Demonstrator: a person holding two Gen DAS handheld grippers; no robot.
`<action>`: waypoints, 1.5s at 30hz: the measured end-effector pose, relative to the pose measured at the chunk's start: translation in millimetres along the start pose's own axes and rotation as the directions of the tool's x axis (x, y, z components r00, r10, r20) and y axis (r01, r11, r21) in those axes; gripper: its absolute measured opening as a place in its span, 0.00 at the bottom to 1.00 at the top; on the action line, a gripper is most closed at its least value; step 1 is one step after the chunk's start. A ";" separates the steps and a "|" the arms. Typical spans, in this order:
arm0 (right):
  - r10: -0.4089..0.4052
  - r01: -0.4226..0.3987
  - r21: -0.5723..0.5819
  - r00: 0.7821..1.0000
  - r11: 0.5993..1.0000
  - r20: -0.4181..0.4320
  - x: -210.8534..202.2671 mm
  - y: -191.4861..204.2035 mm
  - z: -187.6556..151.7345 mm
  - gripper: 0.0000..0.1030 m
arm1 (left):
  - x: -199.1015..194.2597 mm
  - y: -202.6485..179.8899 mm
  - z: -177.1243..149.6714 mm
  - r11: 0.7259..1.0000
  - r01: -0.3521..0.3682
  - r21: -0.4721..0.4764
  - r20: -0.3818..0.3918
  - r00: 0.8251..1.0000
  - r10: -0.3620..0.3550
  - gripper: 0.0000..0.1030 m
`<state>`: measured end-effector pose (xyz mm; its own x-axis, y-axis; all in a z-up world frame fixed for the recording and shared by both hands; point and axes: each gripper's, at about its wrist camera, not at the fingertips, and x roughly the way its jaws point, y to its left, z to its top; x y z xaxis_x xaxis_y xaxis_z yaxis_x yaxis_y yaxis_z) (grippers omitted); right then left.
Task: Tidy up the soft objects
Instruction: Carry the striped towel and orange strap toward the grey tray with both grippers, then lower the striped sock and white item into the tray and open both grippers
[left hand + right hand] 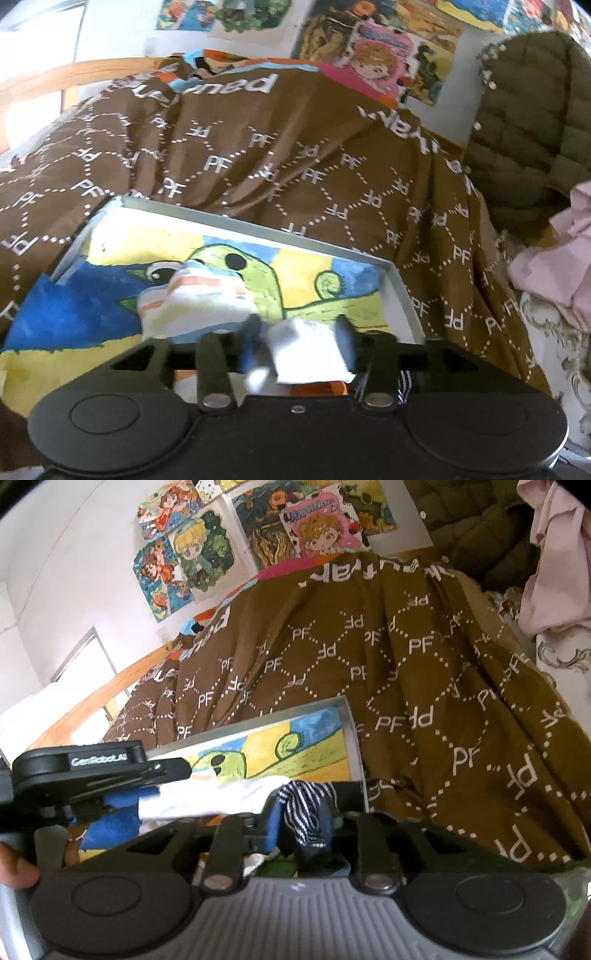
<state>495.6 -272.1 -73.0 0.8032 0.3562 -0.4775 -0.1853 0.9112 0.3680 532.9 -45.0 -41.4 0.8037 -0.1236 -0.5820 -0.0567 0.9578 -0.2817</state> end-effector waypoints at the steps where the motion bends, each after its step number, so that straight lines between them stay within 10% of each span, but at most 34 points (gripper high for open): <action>1: -0.001 0.001 -0.004 1.000 1.000 0.008 -2.5 1.1 1.3 0.38 | -2.7 2.2 0.4 1.000 0.000 -0.014 0.004 1.000 0.000 0.54; 11: 0.027 -0.021 -0.038 0.987 0.999 0.160 -51.9 20.1 16.8 0.73 | -53.7 4.4 4.5 1.000 -0.014 0.011 0.096 0.995 0.013 0.89; 23: 0.058 -0.035 -0.079 0.947 0.996 0.316 -134.5 44.7 18.1 1.00 | -144.2 8.1 -2.4 0.999 0.033 -0.022 0.210 0.977 -0.028 0.99; 45: 0.063 -0.002 -0.179 0.939 0.984 0.339 -226.5 90.8 -44.0 1.00 | -289.4 45.1 -87.3 0.996 0.040 -0.078 0.298 0.954 -0.015 0.99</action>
<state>271.9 -260.9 33.4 0.9342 0.3218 -0.1542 -0.2849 0.9328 0.2205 246.0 11.3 47.8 0.9445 -0.0553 -0.3239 -0.0703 0.9290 -0.3634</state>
